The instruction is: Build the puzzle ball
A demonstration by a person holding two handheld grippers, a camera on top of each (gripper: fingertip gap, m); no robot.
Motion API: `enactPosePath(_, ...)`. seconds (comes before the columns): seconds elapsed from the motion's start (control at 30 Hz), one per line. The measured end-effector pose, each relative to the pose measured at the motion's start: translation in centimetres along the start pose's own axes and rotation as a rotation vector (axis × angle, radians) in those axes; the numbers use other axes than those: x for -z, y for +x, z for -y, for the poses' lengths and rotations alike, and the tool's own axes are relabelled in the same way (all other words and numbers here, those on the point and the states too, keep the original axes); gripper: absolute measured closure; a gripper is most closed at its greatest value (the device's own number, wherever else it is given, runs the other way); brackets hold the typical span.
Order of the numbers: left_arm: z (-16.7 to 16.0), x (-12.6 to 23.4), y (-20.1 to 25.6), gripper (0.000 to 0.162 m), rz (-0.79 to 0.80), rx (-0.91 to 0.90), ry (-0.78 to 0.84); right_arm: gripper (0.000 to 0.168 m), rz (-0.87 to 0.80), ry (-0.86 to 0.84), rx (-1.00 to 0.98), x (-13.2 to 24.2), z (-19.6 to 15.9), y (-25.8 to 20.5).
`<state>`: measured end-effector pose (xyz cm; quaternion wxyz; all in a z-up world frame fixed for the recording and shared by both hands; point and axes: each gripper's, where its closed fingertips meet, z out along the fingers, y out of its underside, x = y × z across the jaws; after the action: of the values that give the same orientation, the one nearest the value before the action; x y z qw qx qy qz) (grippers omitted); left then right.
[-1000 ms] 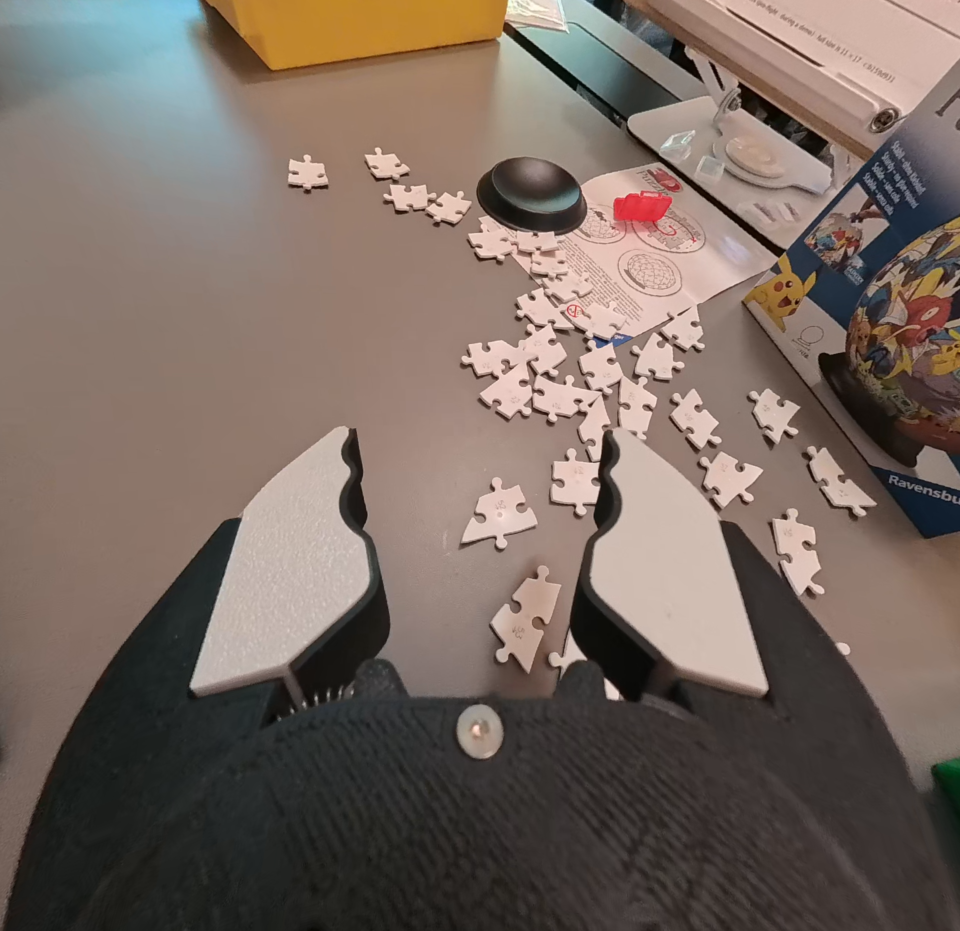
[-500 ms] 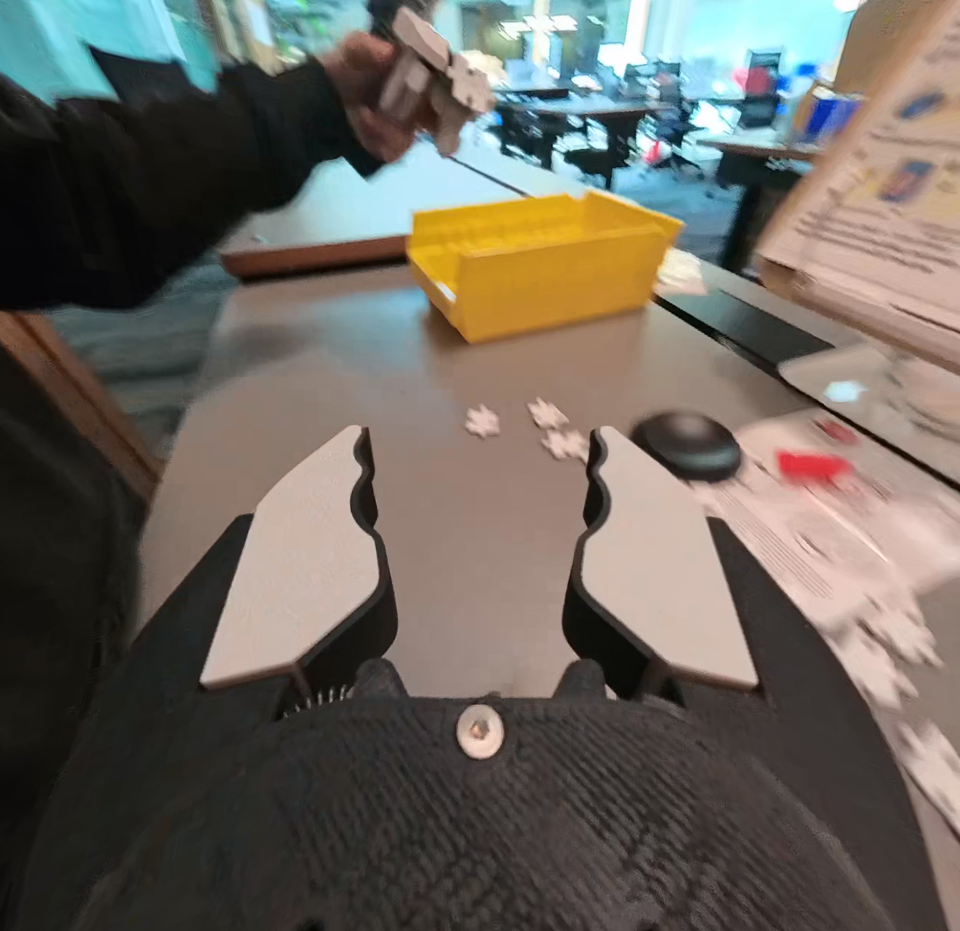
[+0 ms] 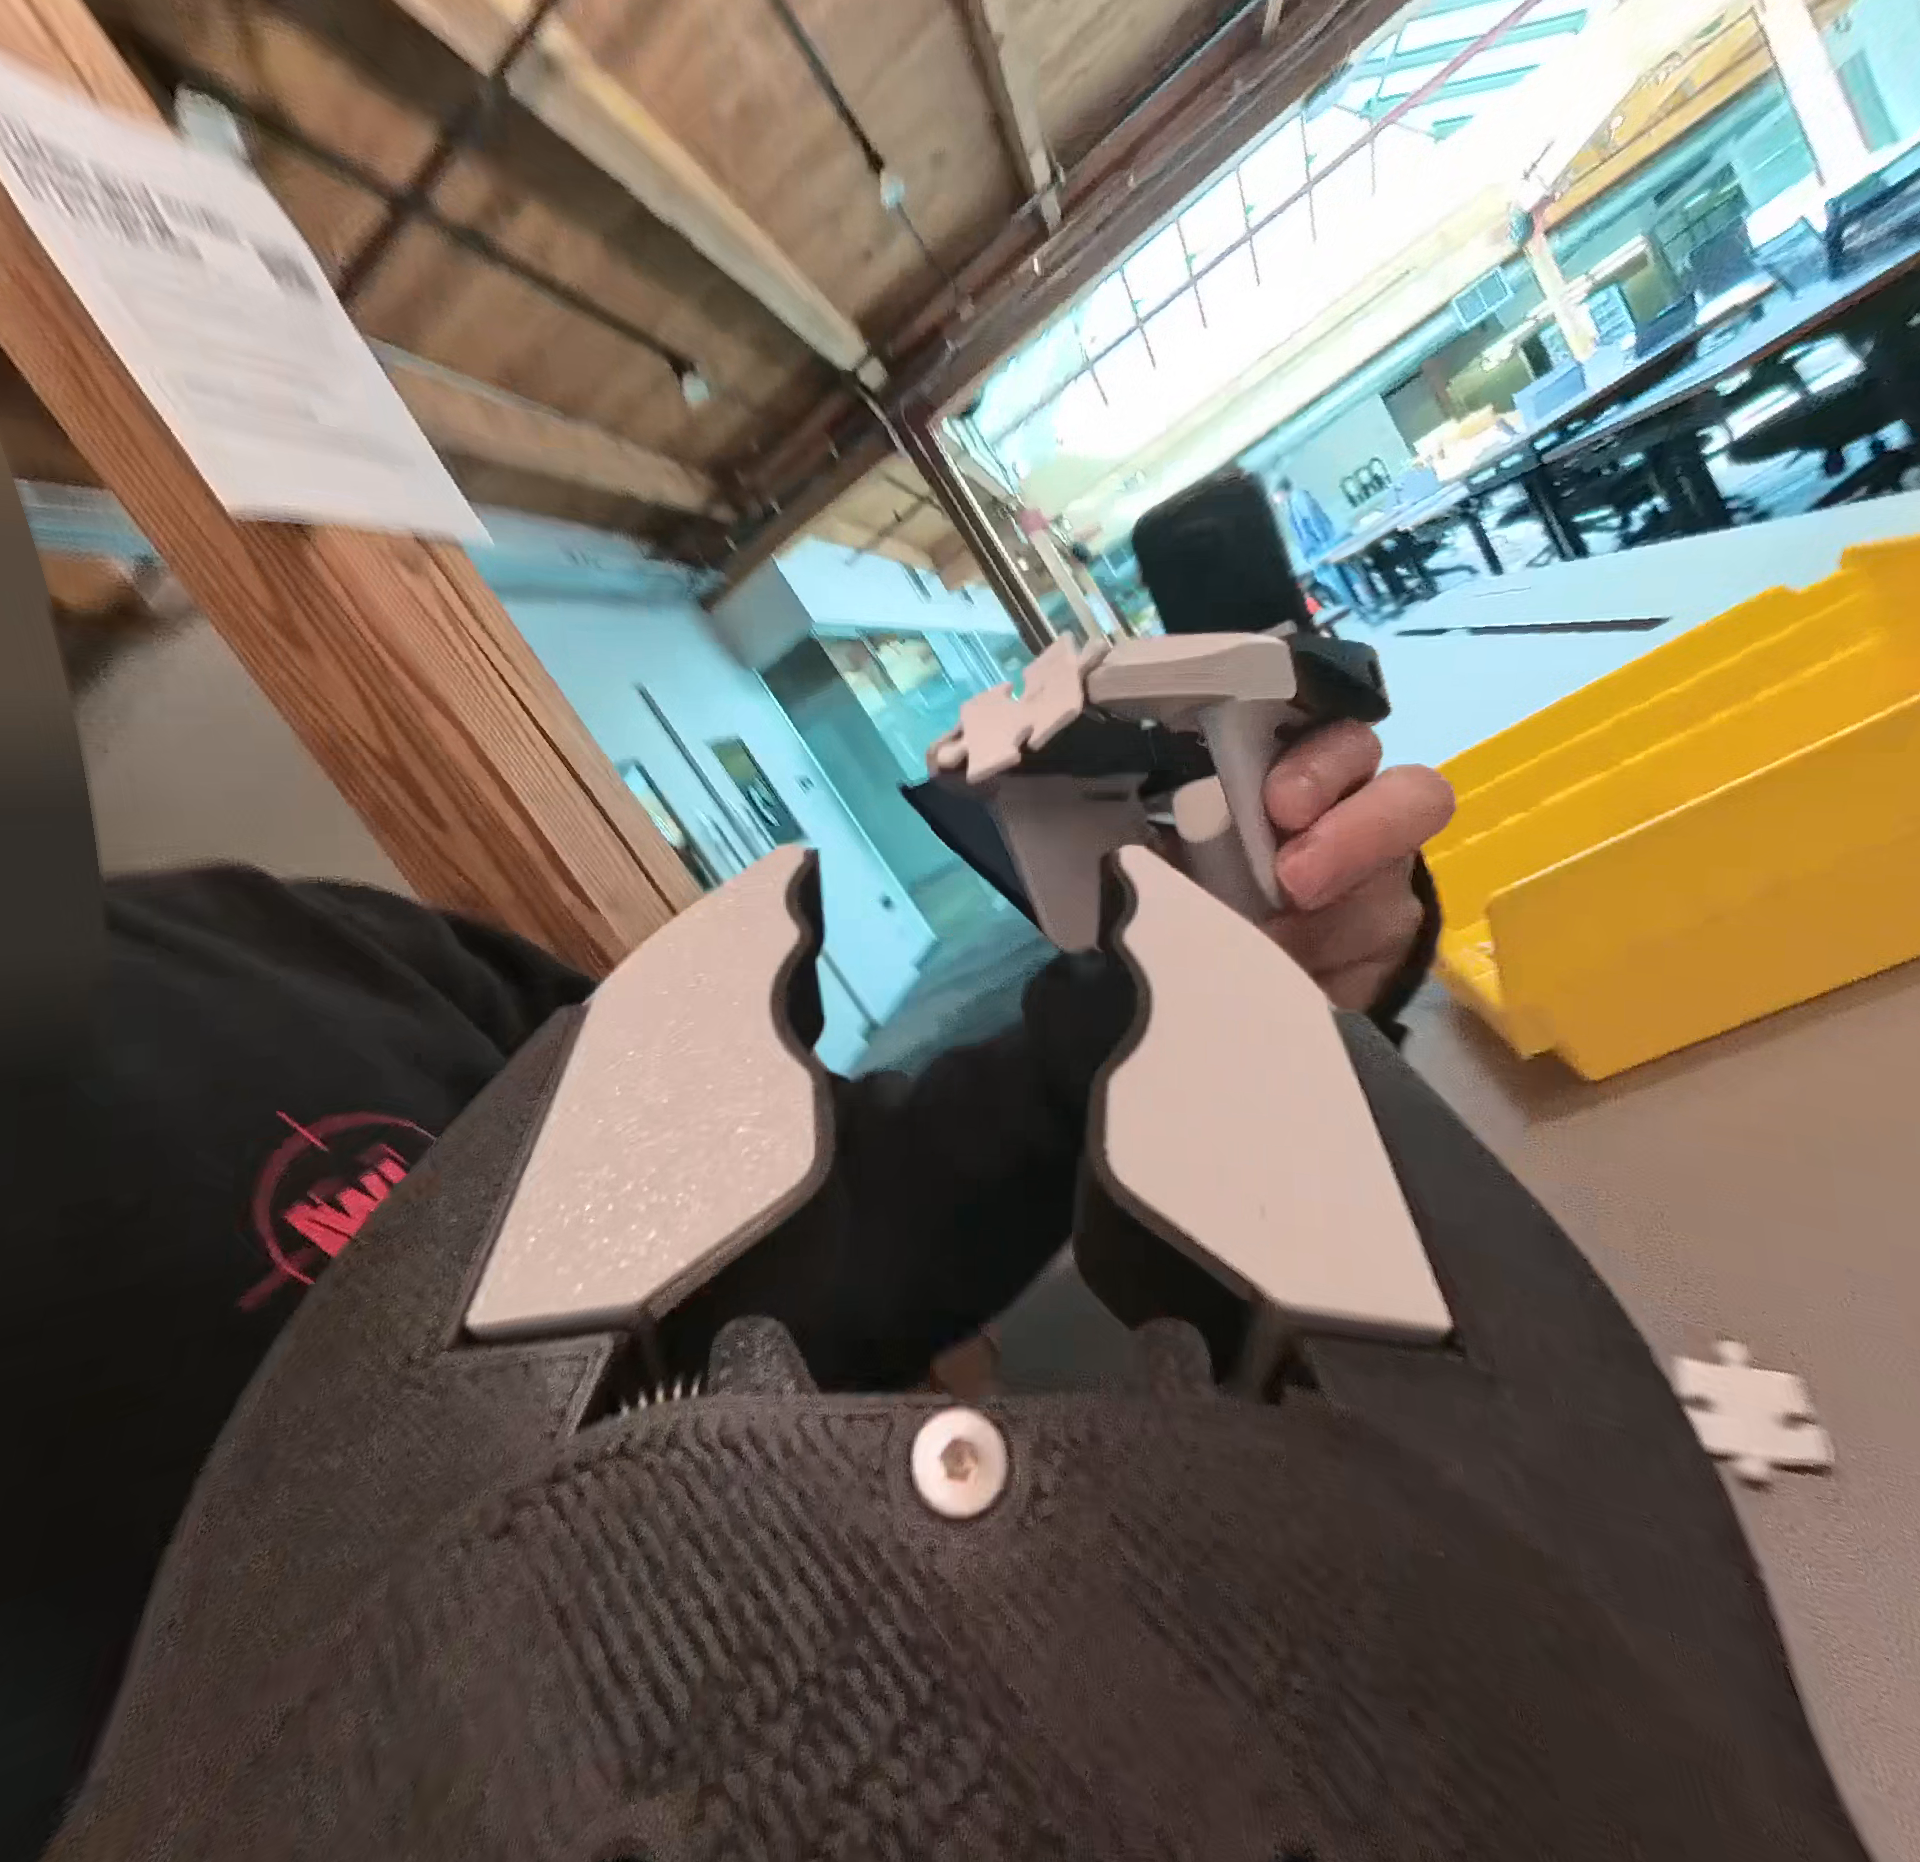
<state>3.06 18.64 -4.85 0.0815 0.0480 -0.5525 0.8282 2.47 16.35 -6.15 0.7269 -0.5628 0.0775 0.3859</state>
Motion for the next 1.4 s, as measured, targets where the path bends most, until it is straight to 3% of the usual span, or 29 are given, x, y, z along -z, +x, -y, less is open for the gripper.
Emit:
enactPosePath(0.13, -1.3, -1.1, -0.6, 0.127, 0.058, -0.18, -0.013, 0.139, 0.033, 0.098, -0.179, 0.9, 0.8, 0.6)
enactPosePath(0.27, -2.3, -1.9, -1.3, 0.127, 0.112, -0.271, -0.062, 0.131, -0.002, -0.026, -0.229, 0.7, -1.6, 1.4)
enactPosePath(0.33, -3.1, -2.2, -1.7, 0.127, 0.152, -0.333, -0.126, 0.135, 0.053, 0.014, -0.285, 0.5, -1.2, 0.8)
enactPosePath(0.5, -4.7, -2.7, -2.6, 0.126, 0.227, -0.433, -0.275, 0.165, 0.077, 0.055, -0.31, 1.0, -0.7, 1.2)
enactPosePath(0.53, -5.1, -2.7, -2.6, 0.144, 0.236, -0.42, -0.304, 0.166, 0.062, 0.048, -0.3, 1.3, -0.5, 1.4)
enactPosePath(0.57, -5.2, -2.7, -2.8, 0.146, 0.262, -0.393, -0.322, 0.166, 0.061, 0.013, -0.281, 1.8, -0.6, 1.5)
enactPosePath(0.67, -5.7, -2.3, -2.6, 0.117, 0.312, -0.341, -0.381, 0.165, -0.01, -0.145, -0.205, 4.0, -1.2, 2.0)
enactPosePath(0.8, -6.1, -1.5, -2.4, 0.122, 0.375, -0.254, -0.44, 0.166, -0.33, -0.567, 0.098, 8.4, -3.5, 5.0)
enactPosePath(1.0, -10.4, -1.2, -4.5, 0.127, 0.56, -0.131, -0.735, 0.166, -0.515, -1.049, 0.419, 11.2, -6.8, 6.6)
enactPosePath(1.1, -12.4, -1.7, -4.9, 0.14, 0.578, -0.106, -0.835, 0.166, -0.524, -1.144, 0.498, 11.2, -8.3, 6.9)
enactPosePath(1.2, -13.2, -2.4, -4.5, 0.152, 0.545, -0.091, -0.825, 0.166, -0.532, -1.119, 0.52, 11.0, -8.6, 6.9)
enactPosePath(1.4, -13.6, -3.2, -4.1, 0.154, 0.514, -0.064, -0.814, 0.166, -0.552, -1.092, 0.527, 11.4, -8.4, 6.7)
